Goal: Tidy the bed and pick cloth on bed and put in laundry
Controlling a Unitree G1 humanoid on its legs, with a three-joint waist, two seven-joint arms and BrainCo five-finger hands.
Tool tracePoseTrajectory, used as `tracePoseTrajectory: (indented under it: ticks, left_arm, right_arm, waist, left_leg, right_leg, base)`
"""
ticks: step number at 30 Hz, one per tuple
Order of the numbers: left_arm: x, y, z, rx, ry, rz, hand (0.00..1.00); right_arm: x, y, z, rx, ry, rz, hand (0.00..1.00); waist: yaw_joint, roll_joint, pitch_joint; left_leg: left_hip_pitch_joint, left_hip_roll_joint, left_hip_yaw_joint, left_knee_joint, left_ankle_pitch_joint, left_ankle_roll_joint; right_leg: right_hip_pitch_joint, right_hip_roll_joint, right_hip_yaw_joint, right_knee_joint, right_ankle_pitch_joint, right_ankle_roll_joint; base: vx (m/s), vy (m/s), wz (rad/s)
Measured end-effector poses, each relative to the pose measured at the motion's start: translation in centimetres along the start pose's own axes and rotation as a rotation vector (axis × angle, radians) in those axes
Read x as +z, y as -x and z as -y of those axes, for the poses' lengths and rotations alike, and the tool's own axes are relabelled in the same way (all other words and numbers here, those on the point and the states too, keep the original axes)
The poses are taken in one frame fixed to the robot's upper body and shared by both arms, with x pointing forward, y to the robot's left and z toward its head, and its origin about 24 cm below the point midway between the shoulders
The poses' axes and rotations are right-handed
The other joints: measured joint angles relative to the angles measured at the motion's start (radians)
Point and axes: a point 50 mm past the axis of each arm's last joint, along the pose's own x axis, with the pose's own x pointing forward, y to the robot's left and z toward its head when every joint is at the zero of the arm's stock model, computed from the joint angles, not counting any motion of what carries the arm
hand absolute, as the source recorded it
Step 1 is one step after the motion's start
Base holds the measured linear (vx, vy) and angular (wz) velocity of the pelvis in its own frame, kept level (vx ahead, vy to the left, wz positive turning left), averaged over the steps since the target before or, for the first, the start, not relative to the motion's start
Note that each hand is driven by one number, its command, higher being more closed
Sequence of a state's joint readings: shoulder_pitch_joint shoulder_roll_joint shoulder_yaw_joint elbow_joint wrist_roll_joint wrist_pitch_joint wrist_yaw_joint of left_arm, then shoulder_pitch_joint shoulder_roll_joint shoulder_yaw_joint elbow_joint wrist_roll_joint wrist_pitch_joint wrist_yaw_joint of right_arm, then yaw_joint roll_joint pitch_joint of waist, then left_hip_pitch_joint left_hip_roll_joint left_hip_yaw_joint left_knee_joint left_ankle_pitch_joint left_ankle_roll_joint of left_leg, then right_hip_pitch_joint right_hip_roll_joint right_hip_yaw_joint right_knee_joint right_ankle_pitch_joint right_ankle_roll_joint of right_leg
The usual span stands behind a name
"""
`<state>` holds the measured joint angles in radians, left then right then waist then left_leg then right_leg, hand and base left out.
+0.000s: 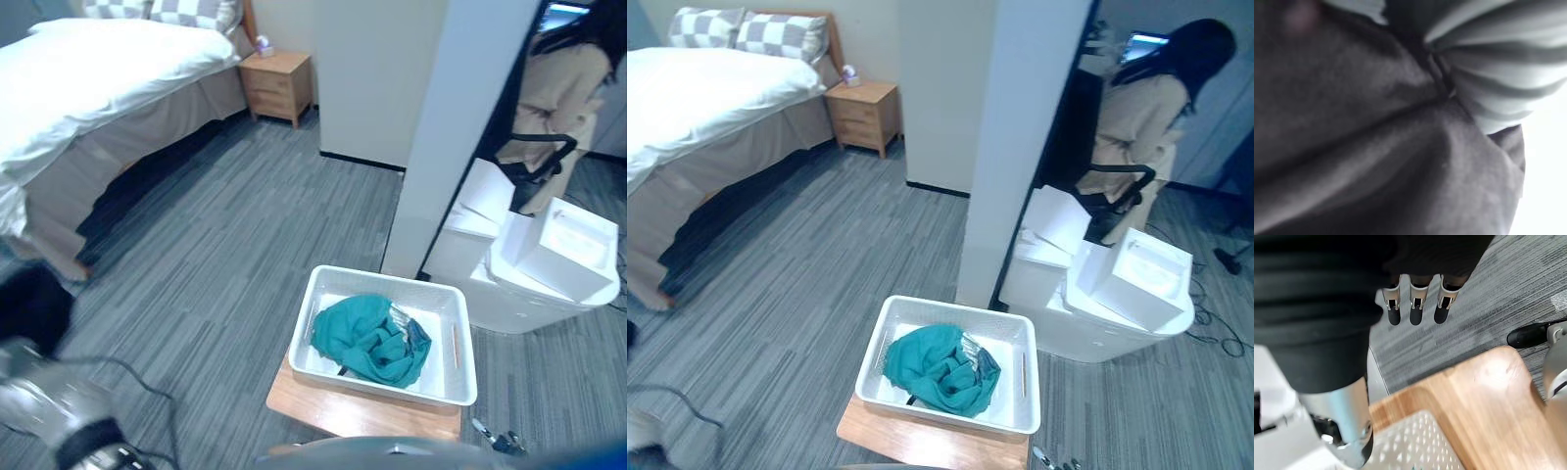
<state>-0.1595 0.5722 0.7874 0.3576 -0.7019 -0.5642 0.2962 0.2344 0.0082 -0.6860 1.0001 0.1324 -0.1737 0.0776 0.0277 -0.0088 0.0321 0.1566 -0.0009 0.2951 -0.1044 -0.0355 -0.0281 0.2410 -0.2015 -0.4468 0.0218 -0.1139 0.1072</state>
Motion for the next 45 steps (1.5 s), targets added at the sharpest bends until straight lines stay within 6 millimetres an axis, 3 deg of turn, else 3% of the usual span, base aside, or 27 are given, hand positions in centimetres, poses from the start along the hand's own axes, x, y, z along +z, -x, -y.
tracePoseTrajectory:
  ticks: [2,3,5,7,10,12,13,16,19,23,27,33,38,42,45]
  left_arm:
    - [-0.1,0.7,3.5,-0.211,-0.046,0.026,1.0]
    - [-0.3,1.1,4.0,-0.246,-0.053,0.021,1.0]
    - [-2.2,4.2,6.3,-0.401,-0.028,-0.058,1.0]
    - [-3.2,6.3,7.3,-0.458,-0.002,-0.111,1.0]
    - [-4.1,11.0,9.3,-0.596,0.023,-0.198,1.0]
    - [-4.2,12.6,10.1,-0.659,0.003,-0.211,1.0]
    - [-3.9,13.4,10.8,-0.707,-0.005,-0.2,1.0]
    - [-3.2,14.2,12.0,-0.785,0.001,-0.176,1.0]
    - [-3.0,14.8,12.4,-0.812,0.019,-0.183,1.0]
    - [-1.8,15.9,13.6,-0.904,0.049,-0.144,1.0]
    - [-1.8,16.9,14.2,-0.981,0.048,-0.171,1.0]
    - [-3.4,19.5,13.9,-1.099,-0.017,-0.319,1.0]
    - [-5.0,21.2,13.5,-1.171,-0.16,-0.375,1.0]
    - [-6.9,22.4,13.0,-1.189,-0.232,-0.485,1.0]
    - [-7.6,22.8,14.0,-1.207,-0.227,-0.503,1.0]
  right_arm:
    - [-0.8,0.4,0.6,-0.024,-0.016,-0.014,0.0]
    - [-0.9,0.4,0.6,-0.026,-0.02,-0.014,0.0]
    - [-1.4,0.6,1.0,-0.048,-0.09,-0.023,0.0]
    - [-1.6,0.8,1.3,-0.061,-0.123,-0.023,0.0]
    - [-1.9,0.9,1.1,-0.061,-0.125,-0.016,0.0]
    - [-2.0,0.9,1.0,-0.057,-0.114,-0.021,0.0]
    - [-2.0,0.9,0.9,-0.051,-0.102,-0.023,0.0]
    - [-2.2,1.0,0.8,-0.039,-0.077,-0.031,0.0]
    - [-2.5,1.2,1.1,-0.036,-0.039,-0.047,0.0]
    - [-3.3,1.5,0.9,-0.015,0.008,-0.081,0.0]
    - [-3.7,1.6,0.8,-0.012,0.032,-0.106,0.0]
    - [-2.5,0.9,-0.2,0.023,0.067,-0.085,0.0]
    - [-1.0,0.2,-1.7,0.078,0.11,-0.05,0.0]
    - [0.9,-0.6,-3.9,0.149,0.164,-0.008,0.0]
    - [2.6,-1.2,-5.8,0.185,0.131,0.028,0.0]
  waist:
    - [-0.011,0.01,-0.016]
    - [-0.011,0.014,-0.017]
    - [-0.01,0.027,-0.028]
    - [-0.012,0.026,-0.042]
    - [-0.013,0.01,-0.058]
    - [-0.02,0.008,-0.059]
    - [-0.037,0.001,-0.063]
    - [-0.054,0.006,-0.058]
    - [-0.077,0.022,-0.049]
    - [-0.097,0.023,-0.046]
    - [-0.098,0.023,-0.046]
    - [-0.121,0.025,-0.034]
    - [-0.126,0.031,0.025]
    - [-0.144,0.036,0.049]
    - [-0.147,0.031,0.112]
  left_leg:
    - [-0.001,0.006,0.009,0.001,-0.001,0.001]
    - [-0.002,0.006,0.012,0.001,-0.001,0.001]
    - [-0.003,0.007,0.019,0.004,-0.001,0.001]
    - [-0.003,0.01,0.025,0.004,-0.001,0.001]
    - [-0.002,0.025,0.063,0.006,0.0,-0.002]
    - [-0.001,0.03,0.083,0.006,0.001,-0.003]
    - [0.002,0.034,0.094,0.006,0.002,-0.004]
    - [0.019,0.038,0.141,0.006,0.003,-0.006]
    - [0.035,0.046,0.171,0.002,-0.001,-0.013]
    - [0.037,0.053,0.194,0.001,0.002,-0.021]
    - [0.038,0.054,0.218,0.001,0.005,-0.023]
    - [0.04,0.053,0.237,0.003,0.005,-0.024]
    - [0.031,0.053,0.244,0.005,0.004,-0.024]
    - [-0.052,0.055,0.251,0.006,0.011,-0.02]
    - [-0.106,0.055,0.257,0.007,0.022,-0.009]
  right_leg:
    - [-0.012,-0.005,0.024,0.012,0.0,0.0]
    - [-0.015,-0.006,0.025,0.015,0.0,0.0]
    - [-0.024,-0.007,0.04,0.022,0.0,0.0]
    - [-0.028,-0.005,0.057,0.022,0.0,0.0]
    - [-0.061,0.009,0.115,0.031,0.0,-0.001]
    - [-0.071,0.015,0.14,0.031,0.0,-0.001]
    - [-0.079,0.019,0.168,0.031,0.0,-0.001]
    - [-0.094,0.028,0.223,0.028,0.001,-0.002]
    - [-0.095,0.037,0.272,0.021,0.003,-0.006]
    - [-0.111,0.048,0.309,0.015,-0.001,-0.012]
    - [-0.123,0.057,0.336,0.012,0.007,-0.01]
    - [-0.112,0.061,0.34,-0.033,0.031,-0.014]
    - [-0.116,0.062,0.346,-0.058,0.046,-0.014]
    - [-0.209,0.064,0.363,-0.042,0.054,-0.01]
    - [-0.267,0.066,0.376,-0.03,0.074,-0.015]
  base:
    - [0.04,-0.05,-0.13]
    - [0.02,-0.045,-0.12]
    - [0.02,-0.05,-0.08]
    - [0.01,-0.045,-0.09]
    - [0.01,-0.073,-0.33]
    - [-0.02,-0.083,-0.43]
    - [-0.04,-0.076,-0.38]
    - [-0.06,-0.055,-0.52]
    - [-0.11,-0.05,-0.38]
    - [-0.1,-0.044,-0.23]
    - [-0.05,-0.016,-0.21]
    - [-0.01,-0.018,-0.09]
    - [-0.03,-0.023,-0.05]
    - [-0.02,-0.026,-0.06]
    - [0.02,-0.021,-0.07]
